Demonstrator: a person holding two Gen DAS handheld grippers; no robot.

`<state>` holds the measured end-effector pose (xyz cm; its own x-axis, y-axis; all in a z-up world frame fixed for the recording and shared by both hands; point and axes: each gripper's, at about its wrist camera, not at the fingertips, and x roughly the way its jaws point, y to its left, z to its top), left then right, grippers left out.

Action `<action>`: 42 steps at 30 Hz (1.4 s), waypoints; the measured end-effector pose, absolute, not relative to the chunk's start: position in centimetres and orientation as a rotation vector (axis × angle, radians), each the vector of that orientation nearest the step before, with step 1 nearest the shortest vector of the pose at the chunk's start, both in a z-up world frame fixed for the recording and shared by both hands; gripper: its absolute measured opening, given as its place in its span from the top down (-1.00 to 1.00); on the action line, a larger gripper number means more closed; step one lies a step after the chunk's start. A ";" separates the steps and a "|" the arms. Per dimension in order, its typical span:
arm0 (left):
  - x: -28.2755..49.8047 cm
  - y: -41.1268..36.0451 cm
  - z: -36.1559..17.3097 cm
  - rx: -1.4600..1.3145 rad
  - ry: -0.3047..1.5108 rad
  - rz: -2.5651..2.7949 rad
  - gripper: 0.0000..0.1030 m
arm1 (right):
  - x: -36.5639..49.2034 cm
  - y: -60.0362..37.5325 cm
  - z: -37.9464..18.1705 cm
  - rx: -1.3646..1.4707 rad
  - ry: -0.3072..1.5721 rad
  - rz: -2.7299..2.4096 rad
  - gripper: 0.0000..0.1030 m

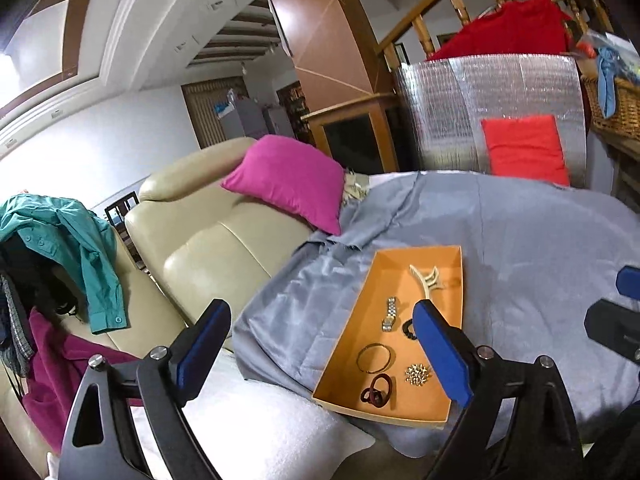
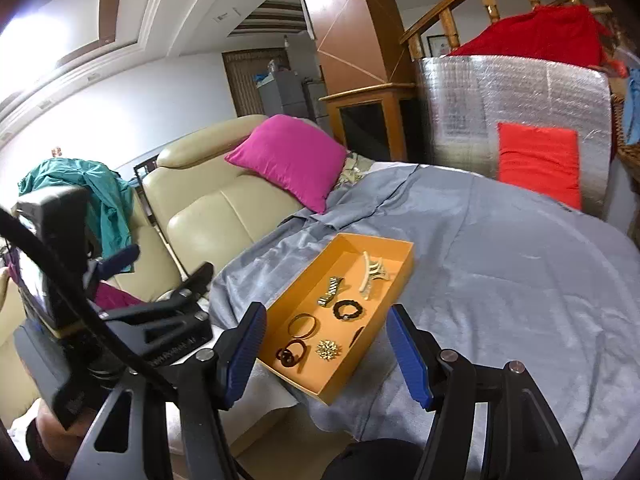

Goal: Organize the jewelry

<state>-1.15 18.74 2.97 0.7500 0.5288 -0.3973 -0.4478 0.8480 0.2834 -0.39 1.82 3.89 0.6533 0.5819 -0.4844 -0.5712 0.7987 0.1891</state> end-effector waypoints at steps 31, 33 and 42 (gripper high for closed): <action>-4.6 18.3 5.2 0.145 0.422 0.515 -0.93 | -2.7 1.7 4.3 0.025 0.549 0.596 -0.31; -4.6 18.4 5.2 0.147 0.421 0.514 -0.93 | -2.7 1.7 4.3 0.023 0.548 0.597 -0.31; -4.7 18.5 5.2 0.142 0.418 0.519 -0.93 | -2.6 2.2 4.3 0.014 0.553 0.599 -0.31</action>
